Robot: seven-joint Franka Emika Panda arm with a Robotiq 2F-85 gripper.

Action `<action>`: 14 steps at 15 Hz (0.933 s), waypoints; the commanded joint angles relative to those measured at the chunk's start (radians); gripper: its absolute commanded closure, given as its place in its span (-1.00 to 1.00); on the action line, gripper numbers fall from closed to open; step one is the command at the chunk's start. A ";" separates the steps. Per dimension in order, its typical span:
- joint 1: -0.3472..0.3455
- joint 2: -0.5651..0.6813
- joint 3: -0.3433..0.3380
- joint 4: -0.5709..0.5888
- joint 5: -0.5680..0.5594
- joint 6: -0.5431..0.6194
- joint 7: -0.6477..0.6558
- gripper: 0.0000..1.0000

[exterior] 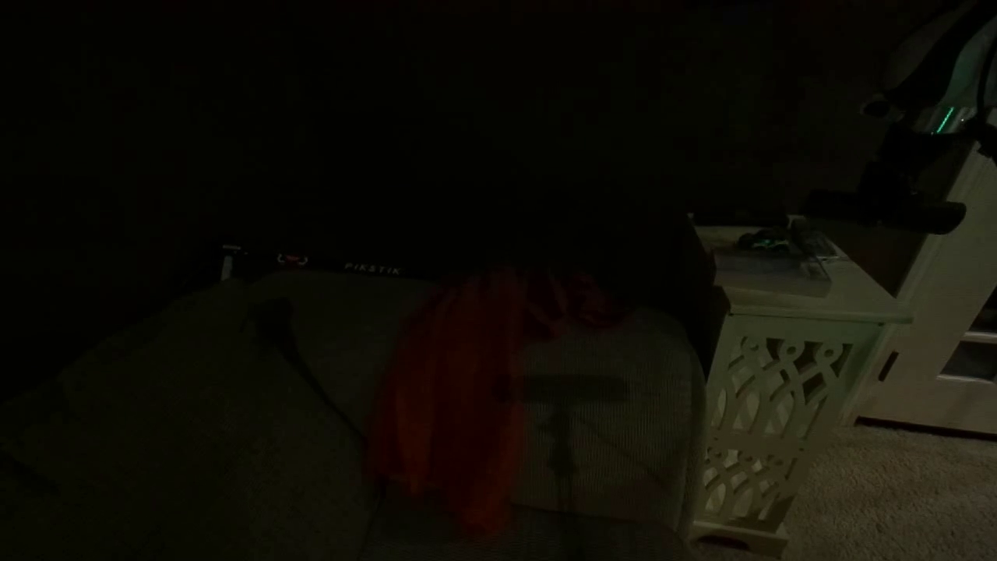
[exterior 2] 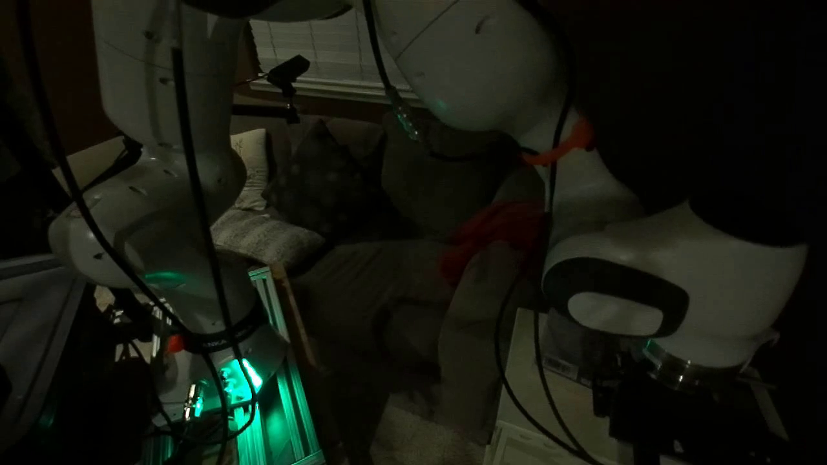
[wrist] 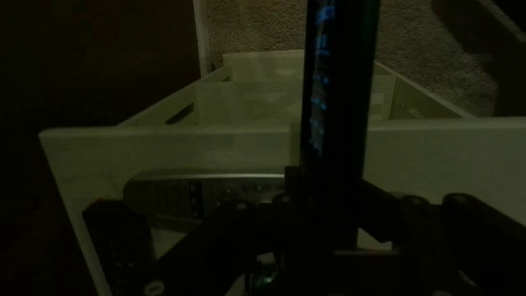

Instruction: Move the remote from the top of the cabinet to the middle shelf

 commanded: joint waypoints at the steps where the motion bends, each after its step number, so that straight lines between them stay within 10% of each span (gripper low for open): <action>1: -0.065 0.075 0.004 0.063 0.061 -0.008 0.067 0.86; 14: -0.143 0.356 -0.028 0.199 -0.009 0.022 0.639 0.86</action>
